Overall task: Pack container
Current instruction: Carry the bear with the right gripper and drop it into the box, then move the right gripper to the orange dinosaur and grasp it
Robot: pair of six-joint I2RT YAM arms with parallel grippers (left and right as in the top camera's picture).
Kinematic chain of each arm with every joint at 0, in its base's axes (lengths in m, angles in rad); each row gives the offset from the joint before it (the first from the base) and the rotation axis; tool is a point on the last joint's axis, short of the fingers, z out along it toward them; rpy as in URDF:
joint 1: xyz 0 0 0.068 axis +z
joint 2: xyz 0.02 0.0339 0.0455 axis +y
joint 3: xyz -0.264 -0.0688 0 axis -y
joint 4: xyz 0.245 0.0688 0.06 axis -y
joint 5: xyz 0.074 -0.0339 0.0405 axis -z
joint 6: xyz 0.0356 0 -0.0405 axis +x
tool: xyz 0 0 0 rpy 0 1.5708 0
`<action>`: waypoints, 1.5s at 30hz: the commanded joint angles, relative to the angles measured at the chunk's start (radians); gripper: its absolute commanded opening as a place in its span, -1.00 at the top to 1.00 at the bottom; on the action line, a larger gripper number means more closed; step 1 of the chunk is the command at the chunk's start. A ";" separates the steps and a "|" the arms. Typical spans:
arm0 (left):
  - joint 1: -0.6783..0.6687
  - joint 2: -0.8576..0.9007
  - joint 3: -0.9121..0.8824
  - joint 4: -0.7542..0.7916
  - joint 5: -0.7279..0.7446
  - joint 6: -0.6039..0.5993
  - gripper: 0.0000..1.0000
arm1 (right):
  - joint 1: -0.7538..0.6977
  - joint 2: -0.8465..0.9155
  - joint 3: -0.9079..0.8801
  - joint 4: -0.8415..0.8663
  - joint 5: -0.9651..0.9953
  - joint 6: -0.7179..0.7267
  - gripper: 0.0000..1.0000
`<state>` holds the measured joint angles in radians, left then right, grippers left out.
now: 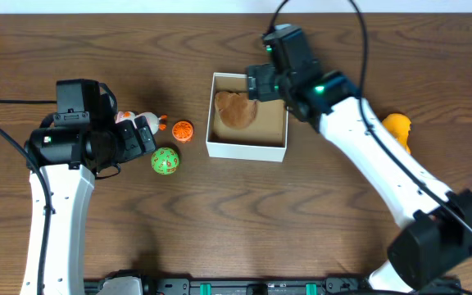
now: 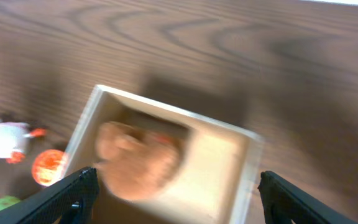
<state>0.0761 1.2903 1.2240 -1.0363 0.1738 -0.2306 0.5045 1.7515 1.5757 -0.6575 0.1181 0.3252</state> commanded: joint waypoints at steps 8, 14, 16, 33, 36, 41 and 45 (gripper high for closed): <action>0.003 0.004 0.021 -0.003 -0.002 0.017 -0.96 | -0.320 -0.129 0.012 -0.333 0.117 0.150 -0.88; 0.003 0.004 0.021 -0.003 -0.002 0.017 -0.96 | -0.549 -0.128 -0.099 -0.420 0.078 0.149 -0.94; 0.003 0.004 0.021 -0.003 -0.002 0.017 -0.96 | -0.601 -0.128 -0.148 -0.408 0.038 0.148 -0.94; 0.003 0.004 0.021 -0.003 -0.002 0.017 -0.96 | -0.657 -0.128 -0.623 0.037 0.040 0.108 -0.79; 0.003 0.004 0.021 -0.003 -0.002 0.017 -0.96 | -0.661 -0.128 -0.644 0.063 0.043 0.108 -0.53; 0.003 0.004 0.021 -0.003 -0.002 0.017 -0.96 | -0.663 -0.128 -0.649 0.069 0.059 0.139 -0.31; 0.003 0.004 0.021 -0.003 -0.002 0.017 -0.96 | -0.663 -0.126 -0.657 0.095 0.085 0.161 -0.48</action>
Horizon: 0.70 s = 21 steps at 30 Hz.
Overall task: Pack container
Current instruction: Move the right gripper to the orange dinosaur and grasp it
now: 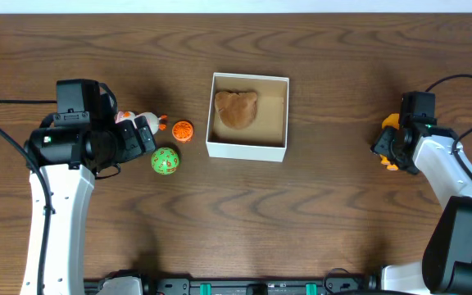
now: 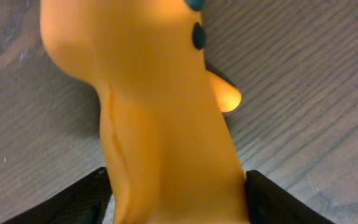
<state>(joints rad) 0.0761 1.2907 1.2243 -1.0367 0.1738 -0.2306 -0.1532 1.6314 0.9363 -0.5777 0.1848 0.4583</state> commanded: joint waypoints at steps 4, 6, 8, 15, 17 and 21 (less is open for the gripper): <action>0.003 0.004 0.021 -0.002 -0.002 0.017 -0.96 | -0.012 0.020 -0.021 0.044 0.018 0.028 -0.47; 0.003 0.004 0.020 -0.002 -0.002 0.017 -0.96 | -0.014 0.048 -0.021 0.048 0.018 0.028 -0.43; 0.003 0.004 0.020 -0.002 -0.002 0.017 -0.96 | -0.017 0.077 -0.021 0.051 0.016 0.041 -0.19; 0.003 0.004 0.021 -0.002 -0.002 0.017 -0.96 | -0.008 0.058 0.006 0.011 -0.065 0.042 0.97; 0.003 0.004 0.020 -0.002 -0.002 0.017 -0.96 | 0.010 0.006 0.046 -0.037 -0.094 0.042 0.98; 0.003 0.004 0.021 -0.002 -0.002 0.017 -0.96 | 0.095 -0.131 0.176 -0.160 -0.123 0.089 0.96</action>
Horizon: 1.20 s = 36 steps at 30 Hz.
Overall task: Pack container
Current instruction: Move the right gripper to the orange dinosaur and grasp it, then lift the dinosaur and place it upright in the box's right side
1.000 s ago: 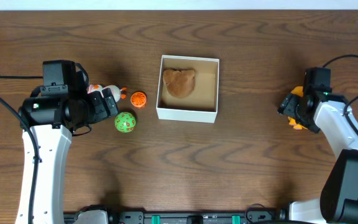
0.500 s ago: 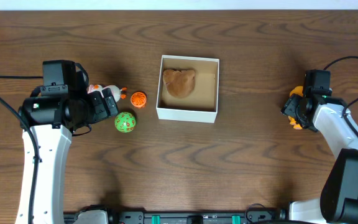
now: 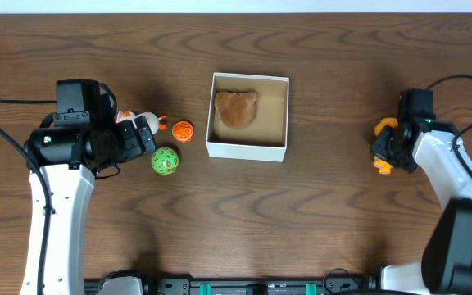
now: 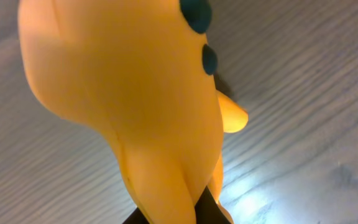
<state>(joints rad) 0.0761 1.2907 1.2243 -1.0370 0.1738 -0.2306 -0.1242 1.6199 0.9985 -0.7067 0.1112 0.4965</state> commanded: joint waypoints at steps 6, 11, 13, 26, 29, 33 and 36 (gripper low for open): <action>0.003 0.004 0.020 -0.002 -0.002 0.017 -0.97 | 0.298 -0.262 0.273 -0.048 0.002 0.110 0.97; 0.003 0.004 0.020 -0.002 -0.002 0.017 -0.96 | 0.475 -0.252 0.286 0.041 0.083 0.224 0.97; 0.003 0.004 0.020 -0.002 -0.002 0.017 -0.96 | 0.526 -0.212 0.281 0.087 0.083 0.256 0.97; 0.003 0.004 0.021 -0.002 -0.002 0.017 -0.96 | 0.649 0.143 0.281 0.312 -0.054 0.159 0.98; 0.003 0.004 0.021 -0.002 -0.002 0.017 -0.96 | 0.649 0.176 0.281 0.296 -0.071 0.159 0.98; 0.003 0.004 0.020 -0.002 -0.002 0.017 -0.97 | 0.649 0.200 0.281 0.255 -0.076 0.160 0.97; 0.003 0.004 0.020 -0.002 -0.002 0.017 -0.96 | 0.649 0.208 0.280 0.222 -0.075 0.161 0.97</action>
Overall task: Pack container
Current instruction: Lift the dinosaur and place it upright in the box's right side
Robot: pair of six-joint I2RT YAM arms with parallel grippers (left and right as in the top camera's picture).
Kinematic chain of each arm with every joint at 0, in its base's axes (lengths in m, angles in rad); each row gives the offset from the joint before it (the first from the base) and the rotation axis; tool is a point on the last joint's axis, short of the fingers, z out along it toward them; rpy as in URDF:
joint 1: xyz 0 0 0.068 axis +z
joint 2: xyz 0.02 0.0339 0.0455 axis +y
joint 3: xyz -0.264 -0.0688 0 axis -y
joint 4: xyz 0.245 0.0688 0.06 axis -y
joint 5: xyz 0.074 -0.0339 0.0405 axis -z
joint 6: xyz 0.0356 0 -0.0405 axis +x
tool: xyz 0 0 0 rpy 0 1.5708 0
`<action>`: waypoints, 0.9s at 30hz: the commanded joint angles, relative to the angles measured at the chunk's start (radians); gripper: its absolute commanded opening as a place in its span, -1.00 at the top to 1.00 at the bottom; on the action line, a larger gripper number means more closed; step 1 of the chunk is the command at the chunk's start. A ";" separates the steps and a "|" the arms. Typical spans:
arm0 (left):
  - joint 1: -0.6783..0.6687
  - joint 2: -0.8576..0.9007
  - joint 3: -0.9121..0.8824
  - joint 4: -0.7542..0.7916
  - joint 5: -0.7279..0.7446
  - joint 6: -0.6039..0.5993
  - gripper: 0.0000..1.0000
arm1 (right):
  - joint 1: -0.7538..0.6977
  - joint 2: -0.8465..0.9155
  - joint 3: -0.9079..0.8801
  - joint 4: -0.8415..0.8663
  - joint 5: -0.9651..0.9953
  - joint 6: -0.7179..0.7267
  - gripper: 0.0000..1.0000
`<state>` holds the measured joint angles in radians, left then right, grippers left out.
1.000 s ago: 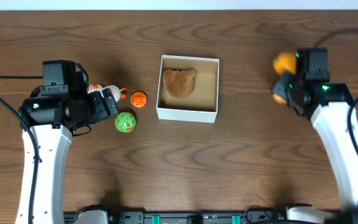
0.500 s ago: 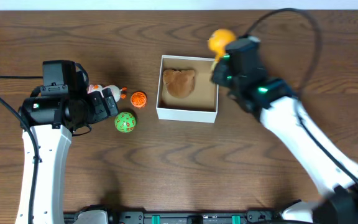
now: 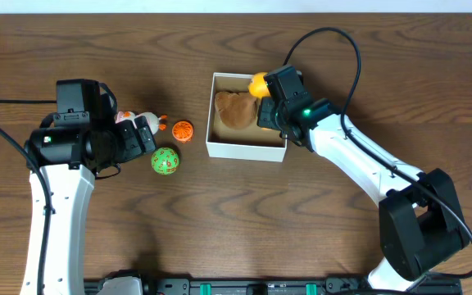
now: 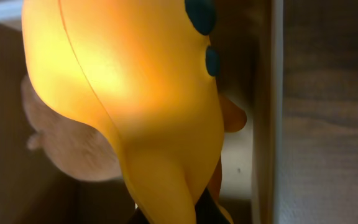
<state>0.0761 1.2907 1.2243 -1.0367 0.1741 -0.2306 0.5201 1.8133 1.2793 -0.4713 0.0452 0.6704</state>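
The white open box (image 3: 245,150) stands mid-table with a brown plush (image 3: 234,110) inside. My right gripper (image 3: 263,90) hangs over the box's back right part, shut on a yellow rubber toy (image 3: 257,83). In the right wrist view the yellow toy (image 4: 135,93), with dark blue spots, fills the frame and hides the fingers; the brown plush (image 4: 67,149) and the box wall (image 4: 263,124) lie beneath it. My left gripper (image 3: 142,138) rests at the left beside a white toy (image 3: 140,121); its jaws are hidden.
An orange ball (image 3: 183,129) and a green ball (image 3: 165,161) lie left of the box, close to the left gripper. The right arm reaches across the table from the lower right. Bare wooden tabletop (image 3: 342,238) surrounds everything.
My right gripper, shut on the yellow toy, was at the table's right edge; it is now over the box with the toy. The left arm has not moved.
My right gripper stood open over the box with the brown plush in it. Then it was at the right edge, open around the yellow toy. Then it was shut on the toy there, and now holds it above the box.
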 commanded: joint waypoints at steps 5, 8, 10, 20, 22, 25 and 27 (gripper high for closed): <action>0.003 0.004 0.021 -0.002 -0.002 0.017 -0.96 | 0.005 0.019 -0.001 -0.058 -0.009 0.029 0.97; 0.003 0.004 0.020 -0.002 -0.002 0.017 -0.96 | 0.008 0.020 -0.003 -0.071 0.001 0.084 0.93; 0.003 0.004 0.020 -0.002 -0.002 0.017 -0.96 | 0.011 0.020 -0.003 -0.069 0.021 0.114 0.57; 0.003 0.004 0.020 -0.002 -0.002 0.017 -0.96 | 0.010 0.007 -0.002 0.090 0.085 -0.090 -0.27; 0.003 0.004 0.020 -0.002 -0.002 0.017 -0.96 | 0.010 -0.008 -0.002 0.121 0.085 -0.145 -0.36; 0.003 0.004 0.021 -0.002 -0.002 0.017 -0.96 | 0.009 -0.040 -0.001 0.142 0.085 -0.203 -0.40; 0.003 0.004 0.020 -0.002 -0.002 0.017 -0.96 | 0.004 -0.068 0.004 0.139 0.086 -0.252 -0.43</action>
<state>0.0761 1.2907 1.2243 -1.0367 0.1738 -0.2306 0.5259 1.8111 1.2774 -0.3363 0.1093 0.5358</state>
